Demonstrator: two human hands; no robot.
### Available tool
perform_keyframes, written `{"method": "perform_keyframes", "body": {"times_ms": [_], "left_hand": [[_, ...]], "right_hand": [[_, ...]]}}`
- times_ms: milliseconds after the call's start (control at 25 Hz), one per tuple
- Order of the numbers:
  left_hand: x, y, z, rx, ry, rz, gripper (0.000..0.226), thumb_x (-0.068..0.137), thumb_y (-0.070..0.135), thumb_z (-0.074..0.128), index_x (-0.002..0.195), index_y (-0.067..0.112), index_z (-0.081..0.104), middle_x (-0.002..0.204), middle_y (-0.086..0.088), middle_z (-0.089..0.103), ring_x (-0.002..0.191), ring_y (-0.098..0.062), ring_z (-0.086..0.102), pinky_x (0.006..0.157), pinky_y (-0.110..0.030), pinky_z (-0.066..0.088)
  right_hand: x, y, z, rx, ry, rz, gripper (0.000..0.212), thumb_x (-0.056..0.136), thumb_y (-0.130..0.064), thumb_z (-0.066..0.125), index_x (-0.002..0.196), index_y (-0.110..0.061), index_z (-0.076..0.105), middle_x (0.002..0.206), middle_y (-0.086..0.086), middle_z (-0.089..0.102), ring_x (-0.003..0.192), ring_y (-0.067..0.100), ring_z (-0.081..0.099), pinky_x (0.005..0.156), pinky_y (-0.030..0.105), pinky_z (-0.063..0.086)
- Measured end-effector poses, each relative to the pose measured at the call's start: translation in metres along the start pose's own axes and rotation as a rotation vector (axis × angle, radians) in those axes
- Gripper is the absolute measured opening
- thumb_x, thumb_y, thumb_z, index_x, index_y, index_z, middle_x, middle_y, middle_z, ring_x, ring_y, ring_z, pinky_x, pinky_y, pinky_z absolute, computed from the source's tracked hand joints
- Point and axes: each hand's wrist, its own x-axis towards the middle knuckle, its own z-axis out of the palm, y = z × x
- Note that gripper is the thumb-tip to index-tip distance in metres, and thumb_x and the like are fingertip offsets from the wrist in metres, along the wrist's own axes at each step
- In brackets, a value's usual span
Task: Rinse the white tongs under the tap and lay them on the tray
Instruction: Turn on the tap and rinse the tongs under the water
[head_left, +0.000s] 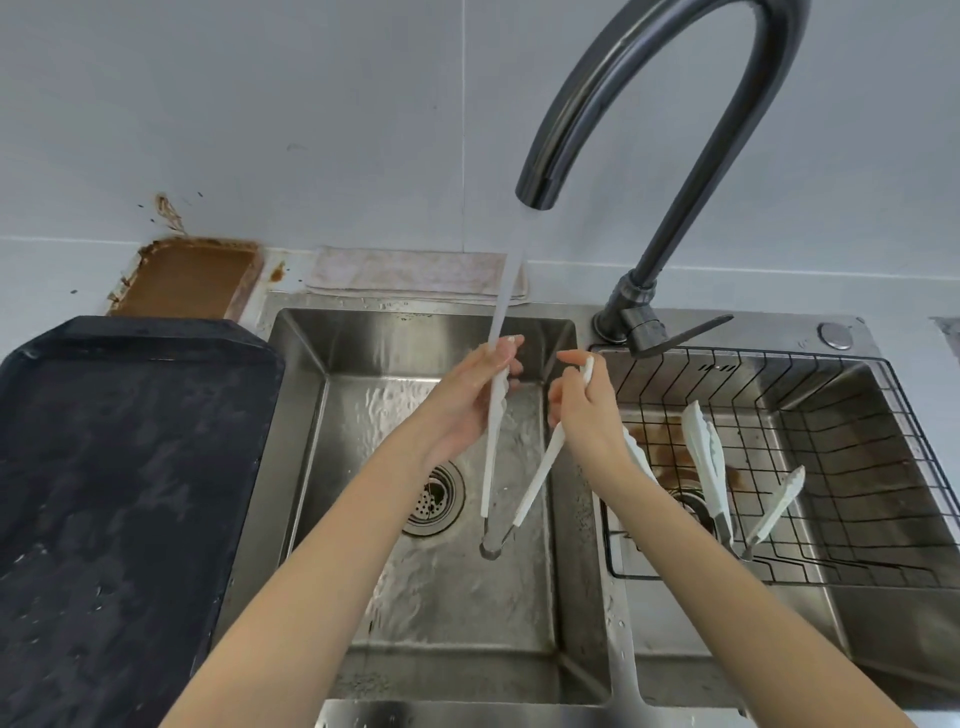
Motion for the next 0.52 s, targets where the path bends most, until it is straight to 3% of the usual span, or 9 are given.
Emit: {"method": "perform_keyframes", "body": {"times_ms": [120,240,400,520], "left_hand": [[-0.002,0.003,0.005,-0.05,-0.034,0.007,0.007,0.093,0.027,0.049,0.092,0.021,0.053,0.053,0.011,0.048,0.046,-0.002,0.042,0.05,-0.016,0.034],[-0.001,0.012,0.013,0.051,0.121,-0.007,0.029,0.093,0.039,0.046,0.07,0.021,0.043,0.038,0.01,0.037,0.034,-0.002,0.031,0.037,-0.014,0.027],[0.003,0.018,0.021,0.077,0.247,-0.088,0.054,0.09,0.058,0.034,0.051,0.021,0.031,0.033,0.008,0.029,0.03,-0.005,0.025,0.036,-0.019,0.021],[0.005,0.016,0.02,0.008,0.234,-0.106,0.05,0.093,0.05,0.036,0.054,0.02,0.04,0.033,0.009,0.035,0.03,-0.004,0.029,0.033,-0.016,0.025]], "right_hand": [[0.003,-0.004,-0.001,-0.005,-0.022,-0.003,0.02,0.097,-0.009,0.028,0.107,-0.017,0.044,0.064,-0.002,0.046,0.056,0.01,0.042,0.056,0.024,0.038],[0.007,-0.007,0.0,0.024,-0.027,0.025,0.019,0.097,-0.009,0.028,0.105,-0.014,0.046,0.064,-0.001,0.046,0.056,0.009,0.043,0.055,0.021,0.039],[0.01,-0.005,0.002,0.06,-0.029,0.02,0.019,0.098,-0.01,0.029,0.105,-0.013,0.046,0.064,0.0,0.045,0.055,0.011,0.041,0.056,0.026,0.038],[0.01,-0.004,0.0,0.059,-0.022,0.029,0.019,0.098,-0.01,0.028,0.104,-0.013,0.046,0.064,-0.001,0.045,0.056,0.011,0.042,0.056,0.026,0.038]]}}
